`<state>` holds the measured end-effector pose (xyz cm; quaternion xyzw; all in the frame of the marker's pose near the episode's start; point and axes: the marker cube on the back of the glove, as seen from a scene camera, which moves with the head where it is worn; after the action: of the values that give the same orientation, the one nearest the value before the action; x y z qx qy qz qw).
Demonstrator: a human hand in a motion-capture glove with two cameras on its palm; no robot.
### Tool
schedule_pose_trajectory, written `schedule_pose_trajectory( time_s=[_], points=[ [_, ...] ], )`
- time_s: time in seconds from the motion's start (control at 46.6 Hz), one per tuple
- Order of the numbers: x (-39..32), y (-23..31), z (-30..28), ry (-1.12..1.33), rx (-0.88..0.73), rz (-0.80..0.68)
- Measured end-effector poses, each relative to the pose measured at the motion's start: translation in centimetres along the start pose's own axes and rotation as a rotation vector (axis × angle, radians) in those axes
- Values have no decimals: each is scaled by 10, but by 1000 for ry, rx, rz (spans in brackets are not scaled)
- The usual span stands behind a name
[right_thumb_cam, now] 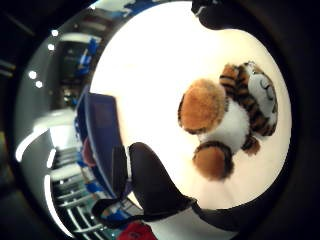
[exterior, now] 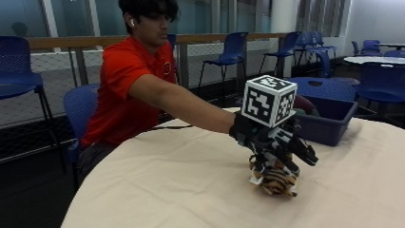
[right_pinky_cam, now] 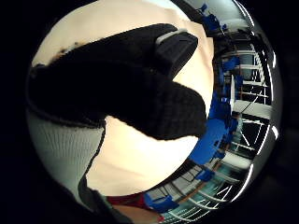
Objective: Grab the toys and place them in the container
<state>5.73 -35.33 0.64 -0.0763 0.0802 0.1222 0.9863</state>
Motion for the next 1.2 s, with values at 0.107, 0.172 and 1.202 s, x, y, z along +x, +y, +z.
schedule_pose_trajectory(
  time_s=[0.107,0.172,1.202],
  points=[
    [-2,-5,19,-34,-46,2],
    [-4,-7,31,-34,-83,5],
    [-13,71,-84,259,269,27]
  ],
)
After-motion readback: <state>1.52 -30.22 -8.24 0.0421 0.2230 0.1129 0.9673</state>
